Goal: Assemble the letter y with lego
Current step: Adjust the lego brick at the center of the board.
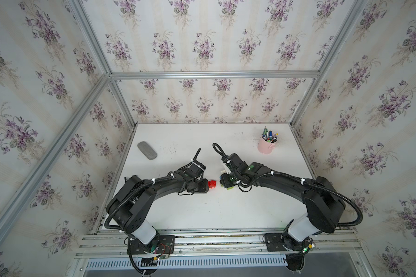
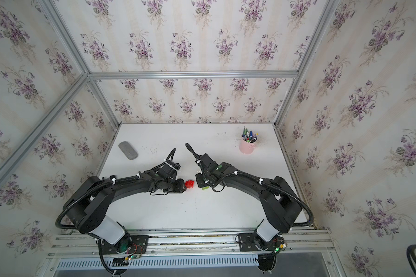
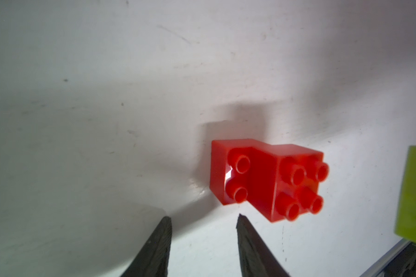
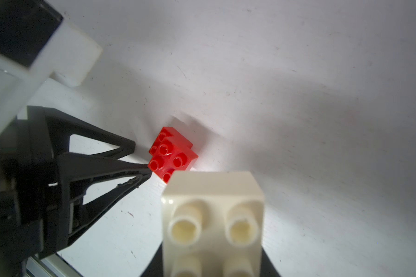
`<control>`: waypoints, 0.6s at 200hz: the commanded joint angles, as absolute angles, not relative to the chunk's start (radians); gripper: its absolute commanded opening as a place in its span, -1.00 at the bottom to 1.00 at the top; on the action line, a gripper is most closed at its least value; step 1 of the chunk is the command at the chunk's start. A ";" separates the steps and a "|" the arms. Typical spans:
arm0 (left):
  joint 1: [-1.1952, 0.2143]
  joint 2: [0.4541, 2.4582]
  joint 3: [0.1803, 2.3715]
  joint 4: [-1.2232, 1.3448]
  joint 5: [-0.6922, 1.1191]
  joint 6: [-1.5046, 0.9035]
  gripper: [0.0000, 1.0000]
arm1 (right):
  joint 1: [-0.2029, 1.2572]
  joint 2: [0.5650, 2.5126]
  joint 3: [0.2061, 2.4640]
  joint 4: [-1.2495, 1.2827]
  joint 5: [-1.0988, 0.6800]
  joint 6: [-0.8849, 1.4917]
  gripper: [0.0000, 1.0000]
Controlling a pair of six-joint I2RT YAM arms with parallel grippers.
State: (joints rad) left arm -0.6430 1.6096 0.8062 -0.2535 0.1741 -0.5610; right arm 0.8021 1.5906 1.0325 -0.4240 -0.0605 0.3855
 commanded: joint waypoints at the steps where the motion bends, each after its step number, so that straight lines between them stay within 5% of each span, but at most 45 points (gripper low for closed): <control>1: -0.646 1.614 0.798 -0.299 0.149 -0.575 -0.04 | 0.802 1.587 1.032 -0.409 -0.060 0.389 -0.60; 120: -0.636 1.679 0.858 -0.353 0.002 -0.562 -0.07 | 0.802 1.589 1.032 -0.398 -0.069 0.385 -0.60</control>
